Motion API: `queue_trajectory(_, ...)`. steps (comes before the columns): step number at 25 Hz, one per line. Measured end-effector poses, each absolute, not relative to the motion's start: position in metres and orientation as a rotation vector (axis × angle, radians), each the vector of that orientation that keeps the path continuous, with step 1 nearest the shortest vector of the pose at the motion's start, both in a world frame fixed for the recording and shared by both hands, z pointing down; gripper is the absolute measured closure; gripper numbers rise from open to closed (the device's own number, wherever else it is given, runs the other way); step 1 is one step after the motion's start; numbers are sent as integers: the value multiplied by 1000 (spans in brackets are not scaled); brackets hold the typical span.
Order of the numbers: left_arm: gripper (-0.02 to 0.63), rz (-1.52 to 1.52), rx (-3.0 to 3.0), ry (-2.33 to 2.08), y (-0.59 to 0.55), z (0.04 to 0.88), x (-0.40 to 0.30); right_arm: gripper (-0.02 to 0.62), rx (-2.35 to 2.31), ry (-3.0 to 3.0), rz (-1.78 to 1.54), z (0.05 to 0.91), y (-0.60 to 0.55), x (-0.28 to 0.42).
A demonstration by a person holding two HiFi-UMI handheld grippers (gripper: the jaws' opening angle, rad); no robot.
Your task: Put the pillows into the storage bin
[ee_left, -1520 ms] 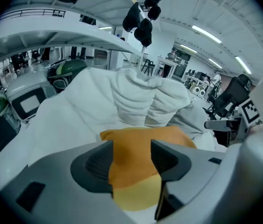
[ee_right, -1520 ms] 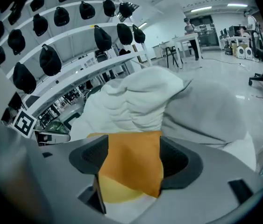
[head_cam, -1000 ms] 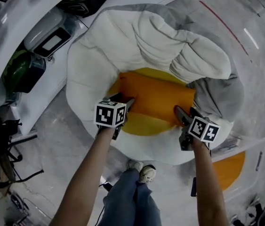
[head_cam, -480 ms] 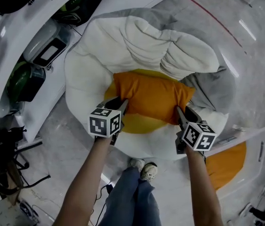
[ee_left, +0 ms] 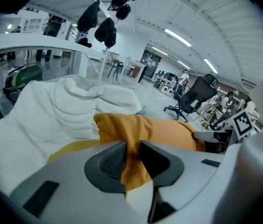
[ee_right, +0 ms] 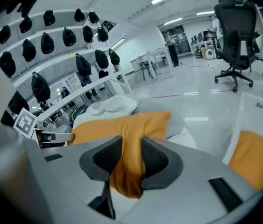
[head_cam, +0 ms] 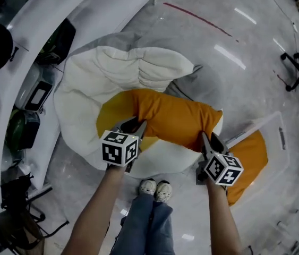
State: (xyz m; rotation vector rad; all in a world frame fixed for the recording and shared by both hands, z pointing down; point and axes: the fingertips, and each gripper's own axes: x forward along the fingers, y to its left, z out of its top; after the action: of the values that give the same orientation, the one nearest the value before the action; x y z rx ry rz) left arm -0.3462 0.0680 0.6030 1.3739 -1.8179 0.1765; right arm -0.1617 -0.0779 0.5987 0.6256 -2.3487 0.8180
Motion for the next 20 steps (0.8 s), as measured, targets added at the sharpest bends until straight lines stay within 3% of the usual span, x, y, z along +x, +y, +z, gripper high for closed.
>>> queue_trajectory(7,495,265,1650,-1697,-33,557,-252,462,959,-2374,879,558,-133,-38)
queue_trajectory(20,495,491,2048,-1213,-151,586,45,457,1598,-2094,1038,583,-133,283)
